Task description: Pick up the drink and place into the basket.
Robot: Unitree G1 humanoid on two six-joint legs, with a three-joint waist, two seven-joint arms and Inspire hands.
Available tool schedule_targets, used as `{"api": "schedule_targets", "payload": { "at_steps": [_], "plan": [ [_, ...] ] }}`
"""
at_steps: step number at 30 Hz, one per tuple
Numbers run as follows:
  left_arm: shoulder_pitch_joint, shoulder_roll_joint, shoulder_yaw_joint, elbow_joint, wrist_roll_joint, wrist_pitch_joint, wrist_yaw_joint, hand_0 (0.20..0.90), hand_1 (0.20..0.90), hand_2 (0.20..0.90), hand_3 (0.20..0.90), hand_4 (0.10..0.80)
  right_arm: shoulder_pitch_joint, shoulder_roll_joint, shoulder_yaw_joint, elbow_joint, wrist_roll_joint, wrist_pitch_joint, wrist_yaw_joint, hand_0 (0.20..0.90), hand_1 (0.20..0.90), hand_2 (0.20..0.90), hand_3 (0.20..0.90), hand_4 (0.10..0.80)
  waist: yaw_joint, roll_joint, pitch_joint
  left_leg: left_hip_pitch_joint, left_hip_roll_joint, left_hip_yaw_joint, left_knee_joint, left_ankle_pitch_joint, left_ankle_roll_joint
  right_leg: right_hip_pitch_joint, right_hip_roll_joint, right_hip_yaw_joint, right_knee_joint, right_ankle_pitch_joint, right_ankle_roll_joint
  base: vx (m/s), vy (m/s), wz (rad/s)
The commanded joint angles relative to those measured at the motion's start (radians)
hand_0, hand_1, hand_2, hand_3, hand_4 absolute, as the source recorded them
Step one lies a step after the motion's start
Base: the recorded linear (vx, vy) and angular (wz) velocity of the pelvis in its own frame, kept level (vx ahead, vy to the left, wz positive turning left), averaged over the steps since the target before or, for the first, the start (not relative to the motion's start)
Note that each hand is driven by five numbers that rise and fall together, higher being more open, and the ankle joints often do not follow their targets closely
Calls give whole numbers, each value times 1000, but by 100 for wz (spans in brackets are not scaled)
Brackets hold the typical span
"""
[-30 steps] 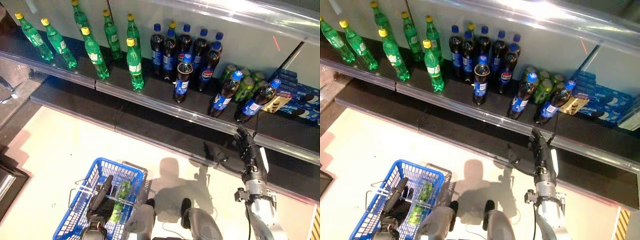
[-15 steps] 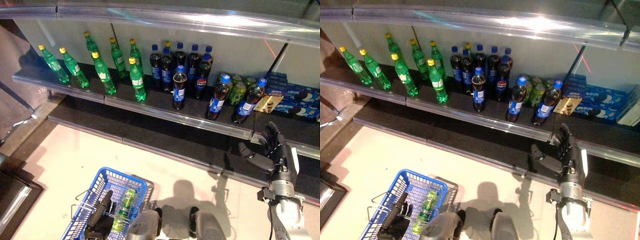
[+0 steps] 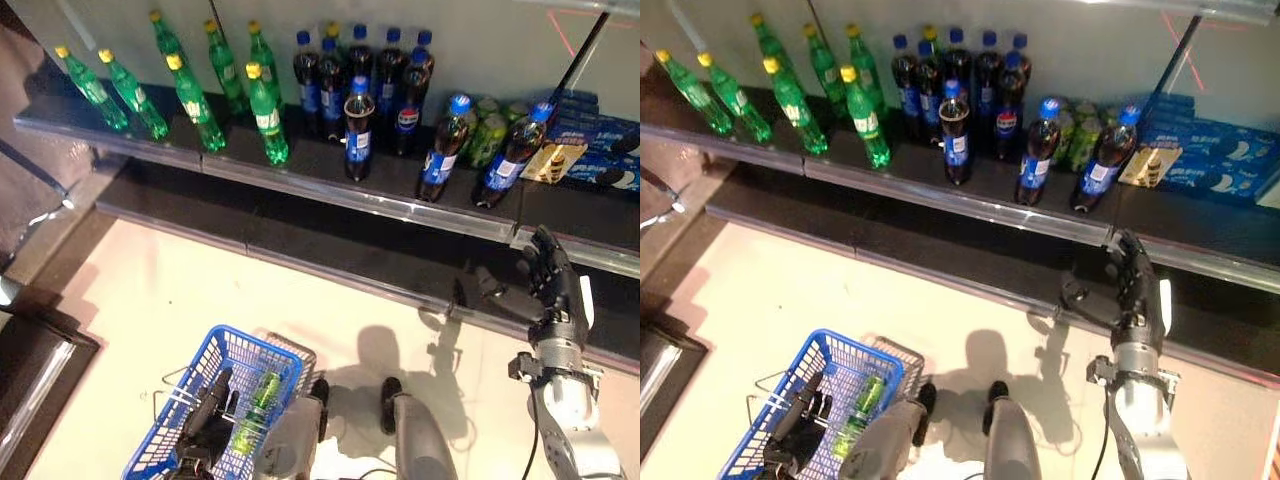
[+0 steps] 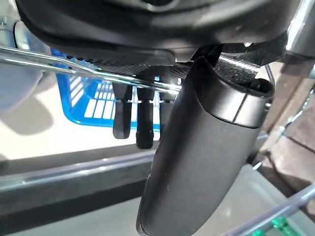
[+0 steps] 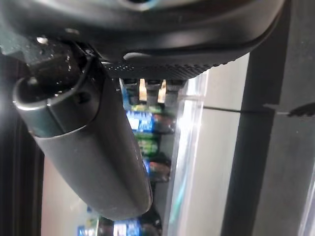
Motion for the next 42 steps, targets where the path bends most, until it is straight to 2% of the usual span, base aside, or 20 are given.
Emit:
{"api": "schedule_targets", "payload": {
  "at_steps": [1,7,12,15,19,27,32,37,42],
  "plan": [
    [-65,80,-2,-141,-75,-93,-120,300,300,300,200,100,-138,-44,8,-5,-54,-122,-60,900,900,900,900,800,15,-10,-48,-49,-79,80,-39,82,21,-11,84,-64,-49,64,31,-180,-41,10],
    [-188,113,-28,-144,-141,-144,-107,300,300,300,200,100,-314,-31,76,68,-106,-169,-142,900,900,900,900,800,21,-23,-3,-147,-79,92,-37,62,29,-95,113,-59,-74,58,28,-263,-33,-9],
    [-296,138,-51,-141,-190,-231,-105,300,300,300,200,100,-479,-26,152,99,-125,-217,-233,900,900,900,900,800,15,-72,49,-233,-73,91,-58,56,36,-151,150,-41,-148,87,15,-277,-72,-7],
    [-337,142,-65,-142,-217,-275,-112,300,300,300,200,100,-545,-45,179,106,-130,-245,-268,900,900,900,900,800,11,-88,81,-265,-70,92,-66,52,43,-164,157,-33,-179,92,13,-189,-13,-17],
    [-368,152,-64,-150,-250,-299,-122,300,300,300,200,100,-604,-78,180,112,-112,-284,-276,900,900,900,900,800,2,-102,81,-330,-67,95,-68,54,52,-210,155,-26,-205,101,15,-139,16,-21],
    [-415,146,-58,-157,-269,-306,-124,300,300,300,200,100,-703,-112,150,89,-136,-298,-296,900,900,900,900,800,-6,-95,81,-371,-62,95,-67,39,66,-248,132,-24,-214,89,14,-57,30,-2],
    [-413,116,-63,-163,-263,-315,-127,300,300,300,200,100,-741,-119,117,18,-184,-289,-300,900,900,900,900,800,-9,-81,81,-365,-65,93,-64,27,72,-254,121,-16,-206,78,9,-24,43,3],
    [-416,92,-62,-153,-264,-307,-132,300,300,300,200,100,-787,-143,100,-15,-199,-250,-272,900,900,900,900,800,-12,-66,81,-340,-69,98,-60,15,77,-247,111,-4,-193,68,5,-15,47,5],
    [-406,70,-62,-146,-256,-286,-130,300,300,300,200,100,-835,-171,105,13,-131,-178,-218,900,900,900,900,800,-7,-53,81,-281,-76,101,-53,-5,82,-205,96,0,-182,55,3,37,49,3]
  ]
}}
